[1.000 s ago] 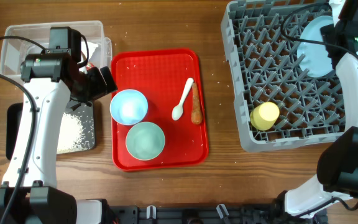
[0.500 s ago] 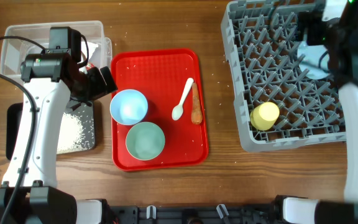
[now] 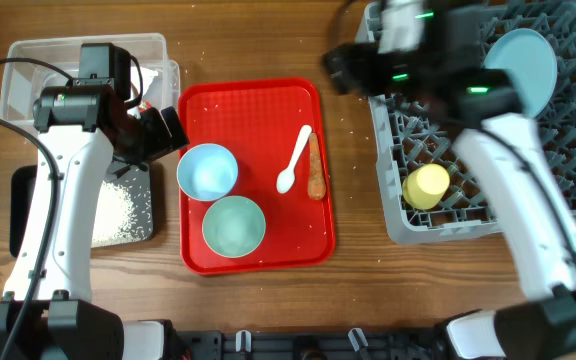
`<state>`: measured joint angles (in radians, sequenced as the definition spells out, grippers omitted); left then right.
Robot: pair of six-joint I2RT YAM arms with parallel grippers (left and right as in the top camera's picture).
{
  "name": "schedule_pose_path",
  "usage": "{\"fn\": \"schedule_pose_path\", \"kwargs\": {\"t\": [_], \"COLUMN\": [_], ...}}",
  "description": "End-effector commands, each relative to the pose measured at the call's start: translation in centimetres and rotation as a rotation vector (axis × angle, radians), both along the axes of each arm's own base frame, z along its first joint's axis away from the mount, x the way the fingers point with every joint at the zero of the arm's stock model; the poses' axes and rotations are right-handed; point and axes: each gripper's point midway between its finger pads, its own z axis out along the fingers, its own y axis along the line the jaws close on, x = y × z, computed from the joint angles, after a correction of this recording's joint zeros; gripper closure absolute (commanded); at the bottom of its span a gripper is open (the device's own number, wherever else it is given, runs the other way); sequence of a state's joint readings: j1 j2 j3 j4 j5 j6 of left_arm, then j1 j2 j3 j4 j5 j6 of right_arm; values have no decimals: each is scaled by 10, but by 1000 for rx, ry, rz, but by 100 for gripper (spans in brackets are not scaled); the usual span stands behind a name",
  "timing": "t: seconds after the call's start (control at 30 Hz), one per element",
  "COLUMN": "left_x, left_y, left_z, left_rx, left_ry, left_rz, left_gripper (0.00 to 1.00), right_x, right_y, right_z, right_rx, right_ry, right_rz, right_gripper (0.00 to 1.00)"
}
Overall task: Sort waste into correct bins and load items into the dishwasher rack
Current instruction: 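Reach the right gripper to the light-blue bowl and grasp its rim, then carry the light-blue bowl into the rack beside the plate and release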
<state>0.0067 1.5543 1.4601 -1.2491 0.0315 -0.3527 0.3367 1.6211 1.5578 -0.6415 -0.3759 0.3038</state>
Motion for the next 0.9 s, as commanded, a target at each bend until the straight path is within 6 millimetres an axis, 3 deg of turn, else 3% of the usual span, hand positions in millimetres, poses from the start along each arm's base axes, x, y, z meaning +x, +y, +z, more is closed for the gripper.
{"fn": "schedule_pose_path", "kwargs": {"t": [0.0, 0.1, 0.23, 0.37, 0.53, 0.67, 0.87], "left_x": [2, -4, -13, -17, -19, -20, -20], "left_y": [6, 19, 42, 57, 73, 73, 73], "left_z": [5, 4, 3, 4, 5, 5, 4], "left_rx": [37, 46, -20, -113, -132, -132, -132], "left_ry": [-15, 5, 35, 28, 21, 21, 21], "left_rz": [-1, 45, 145, 226, 284, 286, 286], "left_gripper": [0, 0, 0, 0, 0, 0, 0], "right_x": [1, -11, -32, -51, -63, -67, -72], "right_y": [30, 66, 103, 125, 136, 143, 158], "right_z": [-50, -87, -136, -172, -202, -215, -223], "right_rx": [-44, -68, -110, -158, -189, -199, -189], "right_ry": [133, 219, 328, 395, 451, 468, 457], "right_rz": [-114, -89, -37, 2, 10, 27, 60], "right_gripper": [20, 32, 38, 51, 72, 75, 62]}}
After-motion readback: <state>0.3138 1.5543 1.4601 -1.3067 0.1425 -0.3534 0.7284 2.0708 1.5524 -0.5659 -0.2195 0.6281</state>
